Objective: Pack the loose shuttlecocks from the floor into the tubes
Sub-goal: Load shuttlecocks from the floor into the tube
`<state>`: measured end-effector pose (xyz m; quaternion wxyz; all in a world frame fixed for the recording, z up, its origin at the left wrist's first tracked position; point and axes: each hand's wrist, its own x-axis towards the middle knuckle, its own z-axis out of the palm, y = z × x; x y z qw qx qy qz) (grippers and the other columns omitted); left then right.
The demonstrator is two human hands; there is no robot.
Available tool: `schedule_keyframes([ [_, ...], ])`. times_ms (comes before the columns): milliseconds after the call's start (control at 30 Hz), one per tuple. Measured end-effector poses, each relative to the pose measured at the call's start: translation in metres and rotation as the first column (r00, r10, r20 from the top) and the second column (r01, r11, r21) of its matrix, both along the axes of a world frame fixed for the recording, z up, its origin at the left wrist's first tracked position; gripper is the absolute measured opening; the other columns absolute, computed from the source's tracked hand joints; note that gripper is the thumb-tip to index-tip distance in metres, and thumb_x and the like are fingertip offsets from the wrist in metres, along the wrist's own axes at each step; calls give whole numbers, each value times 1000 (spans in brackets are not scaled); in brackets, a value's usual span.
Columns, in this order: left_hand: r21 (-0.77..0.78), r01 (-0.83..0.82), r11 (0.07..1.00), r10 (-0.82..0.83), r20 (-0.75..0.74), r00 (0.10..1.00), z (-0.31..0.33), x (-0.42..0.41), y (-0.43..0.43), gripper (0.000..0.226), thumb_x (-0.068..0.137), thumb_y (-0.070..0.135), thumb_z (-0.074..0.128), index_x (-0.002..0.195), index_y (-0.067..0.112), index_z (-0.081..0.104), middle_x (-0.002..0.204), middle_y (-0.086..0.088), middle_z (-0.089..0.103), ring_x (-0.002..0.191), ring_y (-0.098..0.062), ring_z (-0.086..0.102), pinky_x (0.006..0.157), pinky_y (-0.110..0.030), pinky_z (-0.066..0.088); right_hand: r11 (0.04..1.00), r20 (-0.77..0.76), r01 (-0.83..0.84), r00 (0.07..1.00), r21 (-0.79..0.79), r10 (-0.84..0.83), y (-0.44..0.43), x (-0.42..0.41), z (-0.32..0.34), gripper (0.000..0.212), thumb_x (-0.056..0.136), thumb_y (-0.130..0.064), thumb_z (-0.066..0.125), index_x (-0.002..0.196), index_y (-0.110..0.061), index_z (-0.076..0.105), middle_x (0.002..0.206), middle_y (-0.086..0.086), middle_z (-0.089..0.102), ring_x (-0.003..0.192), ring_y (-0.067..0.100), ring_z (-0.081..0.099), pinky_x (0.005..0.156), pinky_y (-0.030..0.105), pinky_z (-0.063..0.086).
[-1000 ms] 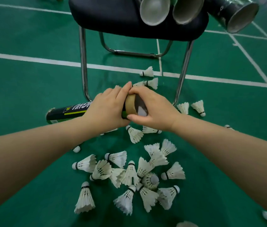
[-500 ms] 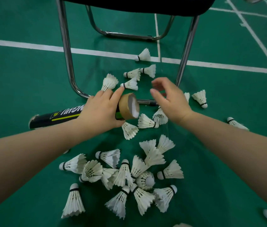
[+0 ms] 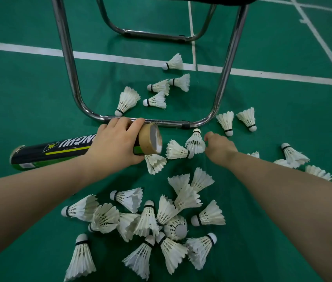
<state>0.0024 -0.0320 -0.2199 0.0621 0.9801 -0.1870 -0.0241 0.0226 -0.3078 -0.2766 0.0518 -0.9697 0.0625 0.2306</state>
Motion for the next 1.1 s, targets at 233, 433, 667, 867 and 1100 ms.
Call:
schedule_keyframes([
  [233, 16, -34, 999, 34, -14, 999, -11, 8, -12, 84, 72, 56, 66, 141, 24, 30, 129, -5, 53, 119, -31, 43, 95, -44, 37, 686, -112, 600, 780, 411, -615, 13, 18, -17, 25, 89, -9, 45, 113, -3, 40, 98, 13, 61, 81, 27, 62, 64, 39, 52],
  [433, 19, -57, 998, 57, -9, 998, -17, 10, -20, 86, 70, 56, 69, 141, 25, 31, 127, -6, 53, 118, -32, 44, 93, -45, 37, -45, -591, 809, 389, 586, -706, 32, 24, -4, 39, 100, -16, 33, 136, 0, 37, 111, 27, 62, 87, 30, 66, 83, 38, 54],
  [667, 22, -58, 998, 59, -21, 998, -21, 12, -23, 88, 71, 57, 68, 142, 26, 28, 133, -5, 49, 122, -30, 41, 95, -45, 37, -438, -754, 700, 220, 564, -619, 23, 32, -14, 22, 100, -17, 33, 118, -13, 45, 104, 10, 56, 91, 21, 58, 85, 36, 46],
  [867, 47, -59, 997, 62, -53, 997, -19, 14, -25, 90, 70, 58, 68, 143, 25, 27, 132, -5, 50, 123, -30, 41, 95, -46, 38, 102, -333, 636, 525, 765, -783, 15, 23, -2, 33, 91, -11, 55, 123, -7, 57, 106, 9, 62, 96, 22, 58, 90, 32, 45],
  [1100, 55, -56, 997, 59, -48, 997, -5, 16, -37, 83, 70, 58, 67, 137, 24, 32, 124, -5, 56, 115, -31, 48, 89, -44, 43, 486, 110, 208, 829, 849, -548, 12, -3, 45, 12, 92, -7, 53, 91, -19, 54, 58, -13, 47, 46, 2, 38, 45, 16, 34],
])
